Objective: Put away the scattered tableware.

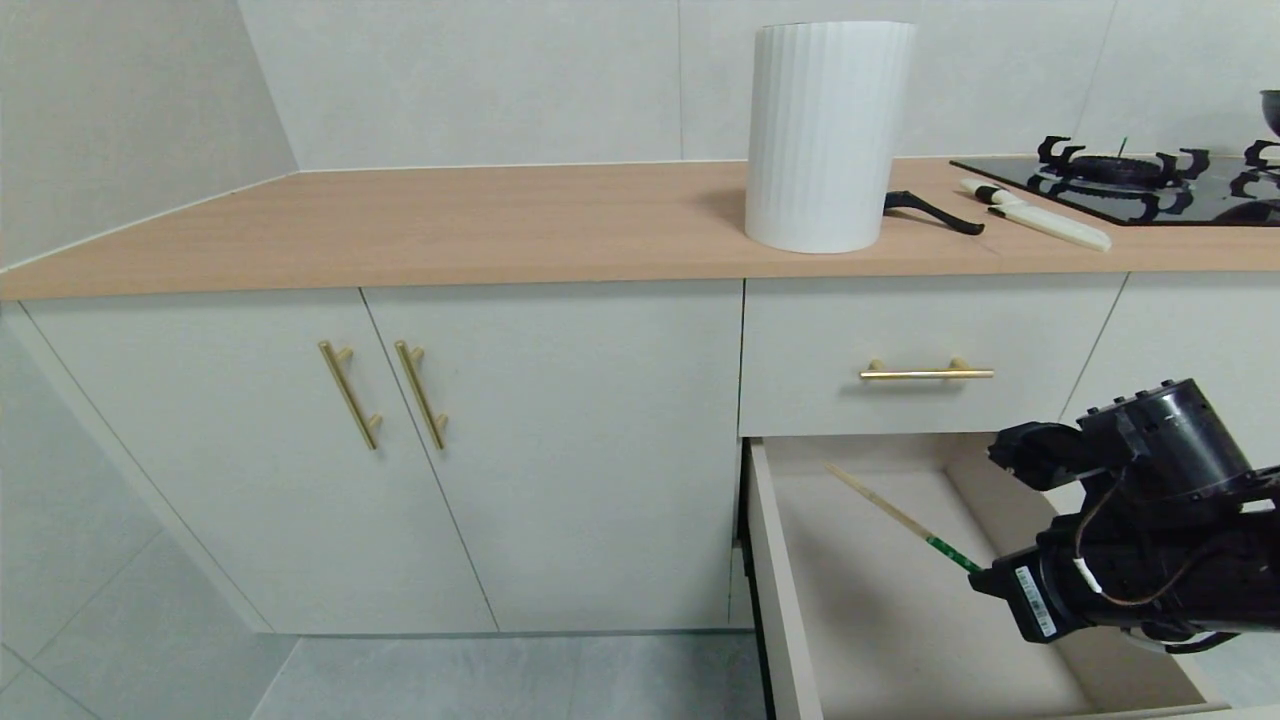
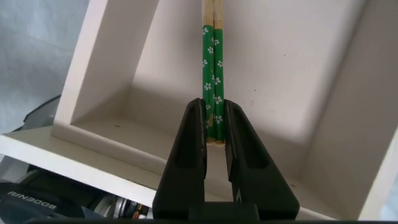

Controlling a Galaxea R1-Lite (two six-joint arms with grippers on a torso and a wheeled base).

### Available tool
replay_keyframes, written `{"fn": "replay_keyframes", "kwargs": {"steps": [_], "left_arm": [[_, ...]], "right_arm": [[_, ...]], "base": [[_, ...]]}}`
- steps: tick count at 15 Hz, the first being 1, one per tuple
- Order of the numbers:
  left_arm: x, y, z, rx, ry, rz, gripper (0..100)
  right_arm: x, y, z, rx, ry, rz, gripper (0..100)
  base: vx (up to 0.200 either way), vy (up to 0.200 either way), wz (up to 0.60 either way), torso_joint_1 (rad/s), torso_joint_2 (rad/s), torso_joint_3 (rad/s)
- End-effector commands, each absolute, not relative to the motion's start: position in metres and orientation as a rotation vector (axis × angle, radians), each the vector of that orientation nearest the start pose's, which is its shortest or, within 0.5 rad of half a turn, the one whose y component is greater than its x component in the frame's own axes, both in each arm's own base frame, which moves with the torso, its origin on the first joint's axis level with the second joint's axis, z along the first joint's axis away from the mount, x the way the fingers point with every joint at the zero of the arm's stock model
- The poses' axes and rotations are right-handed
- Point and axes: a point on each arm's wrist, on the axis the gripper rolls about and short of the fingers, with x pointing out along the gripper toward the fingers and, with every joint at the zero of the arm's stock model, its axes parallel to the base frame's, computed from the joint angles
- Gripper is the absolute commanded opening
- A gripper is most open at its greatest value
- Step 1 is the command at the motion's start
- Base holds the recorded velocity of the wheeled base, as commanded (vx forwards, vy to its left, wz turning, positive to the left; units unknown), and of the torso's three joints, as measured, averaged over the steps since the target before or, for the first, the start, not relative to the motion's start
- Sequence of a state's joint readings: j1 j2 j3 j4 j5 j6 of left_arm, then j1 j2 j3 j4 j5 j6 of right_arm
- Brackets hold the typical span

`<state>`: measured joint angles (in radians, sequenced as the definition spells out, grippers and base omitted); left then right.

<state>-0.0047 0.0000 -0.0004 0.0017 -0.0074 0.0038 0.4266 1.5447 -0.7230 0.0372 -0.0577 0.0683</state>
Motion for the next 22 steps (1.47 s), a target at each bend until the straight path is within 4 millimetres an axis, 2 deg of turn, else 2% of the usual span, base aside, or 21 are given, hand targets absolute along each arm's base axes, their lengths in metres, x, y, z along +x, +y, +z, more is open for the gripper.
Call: {"fn": "replay_keyframes", "kwargs": {"steps": [1,4,9,12,15,16,18,20,22], "left_arm": [[-0.023,0.0,0.075,0.005,0.002,-0.012,100],[-0.023,0.0,0.075,0.003,0.002,-0.012,100],[-0.023,0.0,0.075,0.005,0.002,-0.012,100],[-0.023,0.0,0.075,0.003,0.002,-0.012,100],[-0.023,0.0,0.075,0.005,0.002,-0.012,100],[-0.023,0.0,0.075,0.005,0.002,-0.012,100],[-0.023,0.0,0.075,0.003,0.002,-0.012,100],[-0.023,0.0,0.075,0.003,0.002,-0.012,100],[-0.023,0.0,0.075,0.005,0.002,-0.012,100]], "right_arm": [[0.221,0.1,0.134,-0.153,0.885,0.314,0],[0.241,0.11,0.104,-0.166,0.947,0.308,0],[0.282,0.131,0.077,-0.036,0.944,0.238,0],[0.304,0.141,0.053,0.01,0.982,0.156,0],[0.315,0.153,0.034,0.05,0.971,0.136,0],[0.315,0.153,0.034,0.05,0.971,0.136,0],[0.325,0.159,0.014,0.047,0.934,0.119,0],[0.327,0.16,0.007,0.036,0.923,0.106,0],[0.324,0.166,-0.009,0.01,0.957,0.108,0]], "base": [[0.0,0.0,0.0,0.0,0.0,0.0],[0.0,0.0,0.0,0.0,0.0,0.0],[0.0,0.0,0.0,0.0,0.0,0.0],[0.0,0.0,0.0,0.0,0.0,0.0],[0.0,0.0,0.0,0.0,0.0,0.0],[0.0,0.0,0.0,0.0,0.0,0.0],[0.0,0.0,0.0,0.0,0.0,0.0],[0.0,0.0,0.0,0.0,0.0,0.0],[0.0,0.0,0.0,0.0,0.0,0.0]]}}
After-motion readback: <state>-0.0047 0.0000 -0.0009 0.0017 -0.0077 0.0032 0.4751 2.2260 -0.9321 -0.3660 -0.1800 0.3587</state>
